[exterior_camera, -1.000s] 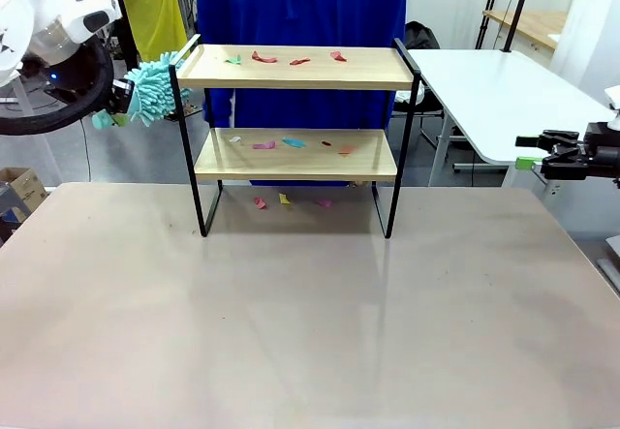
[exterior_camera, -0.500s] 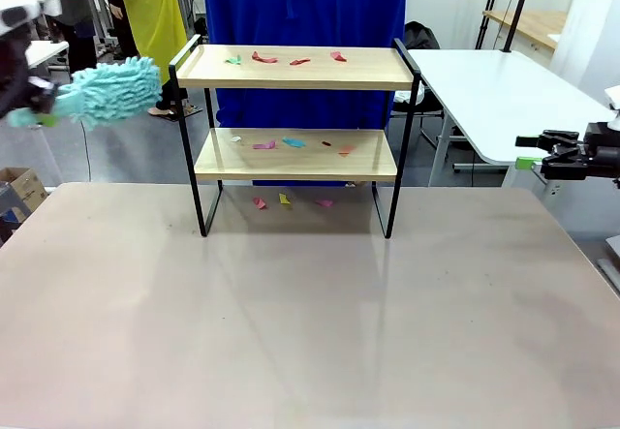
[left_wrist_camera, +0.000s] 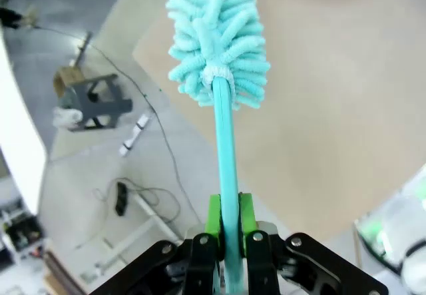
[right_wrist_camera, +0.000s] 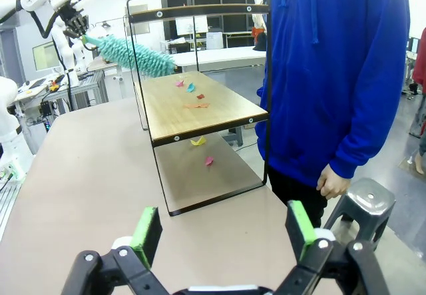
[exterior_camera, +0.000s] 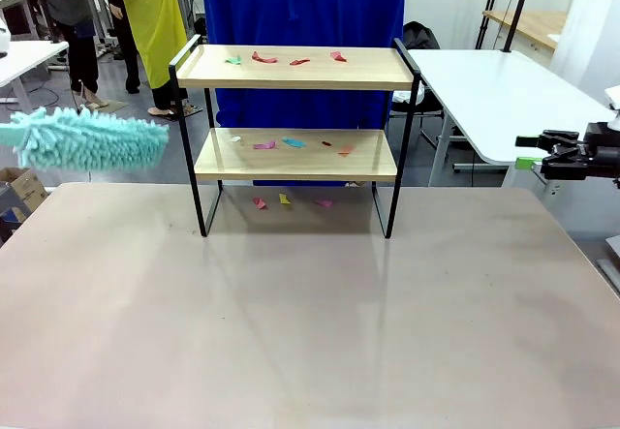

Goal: Clean the shelf.
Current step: Clean the specific section of the Shelf indicated by the human with the Duster.

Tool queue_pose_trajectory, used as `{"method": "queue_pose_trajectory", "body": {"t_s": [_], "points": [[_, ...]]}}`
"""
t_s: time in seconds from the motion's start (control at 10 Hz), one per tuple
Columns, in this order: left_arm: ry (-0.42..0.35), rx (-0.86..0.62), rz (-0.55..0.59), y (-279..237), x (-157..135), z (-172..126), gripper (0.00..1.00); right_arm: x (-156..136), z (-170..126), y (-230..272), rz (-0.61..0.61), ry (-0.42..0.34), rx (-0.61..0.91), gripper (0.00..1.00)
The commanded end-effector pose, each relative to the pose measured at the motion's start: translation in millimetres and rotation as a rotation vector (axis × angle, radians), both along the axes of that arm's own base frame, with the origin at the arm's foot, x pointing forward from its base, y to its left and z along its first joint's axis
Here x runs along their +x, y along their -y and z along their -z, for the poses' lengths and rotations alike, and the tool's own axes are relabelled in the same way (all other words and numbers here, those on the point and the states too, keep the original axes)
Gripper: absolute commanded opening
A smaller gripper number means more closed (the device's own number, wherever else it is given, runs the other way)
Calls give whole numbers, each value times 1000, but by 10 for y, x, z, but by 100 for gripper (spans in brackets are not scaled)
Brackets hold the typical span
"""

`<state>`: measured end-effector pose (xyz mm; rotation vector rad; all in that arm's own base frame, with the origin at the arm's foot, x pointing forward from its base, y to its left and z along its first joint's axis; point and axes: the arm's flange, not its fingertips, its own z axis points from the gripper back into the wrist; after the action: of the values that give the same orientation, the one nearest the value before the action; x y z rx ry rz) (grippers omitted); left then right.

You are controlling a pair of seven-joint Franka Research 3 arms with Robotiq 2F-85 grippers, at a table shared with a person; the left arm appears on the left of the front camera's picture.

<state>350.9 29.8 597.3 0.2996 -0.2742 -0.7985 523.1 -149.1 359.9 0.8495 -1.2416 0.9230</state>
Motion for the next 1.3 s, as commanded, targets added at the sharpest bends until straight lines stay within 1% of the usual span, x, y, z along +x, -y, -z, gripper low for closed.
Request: {"method": "queue_pose_trajectory", "body": {"t_s": [0.0,0.1,0.2,0.3,0.4,0.6,0.8,0.9,1.0,1.2], "points": [[-55,137,289,12,-124,27,13,14,-43,-20,8,-18,-14,100],[-75,143,368,42,-209,23,13,14,-43,-20,8,-18,-14,100],[-87,156,431,27,-241,-53,13,14,-43,-20,8,-18,-14,100],[-113,138,500,36,-316,-92,13,14,-43,-20,8,-18,-14,100],[-135,175,561,57,-360,-83,13,14,-43,-20,8,-18,-14,100],[-216,185,656,115,-378,-45,13,14,-43,-20,8,-18,-14,100],[-247,188,673,134,-382,-55,13,14,-43,-20,8,-18,-14,100],[-220,157,636,179,-367,-43,13,14,-43,-20,8,-18,-14,100],[-230,189,649,155,-392,11,13,14,-43,-20,8,-18,-14,100],[-230,189,649,155,-392,11,13,14,-43,-20,8,-18,-14,100]]}}
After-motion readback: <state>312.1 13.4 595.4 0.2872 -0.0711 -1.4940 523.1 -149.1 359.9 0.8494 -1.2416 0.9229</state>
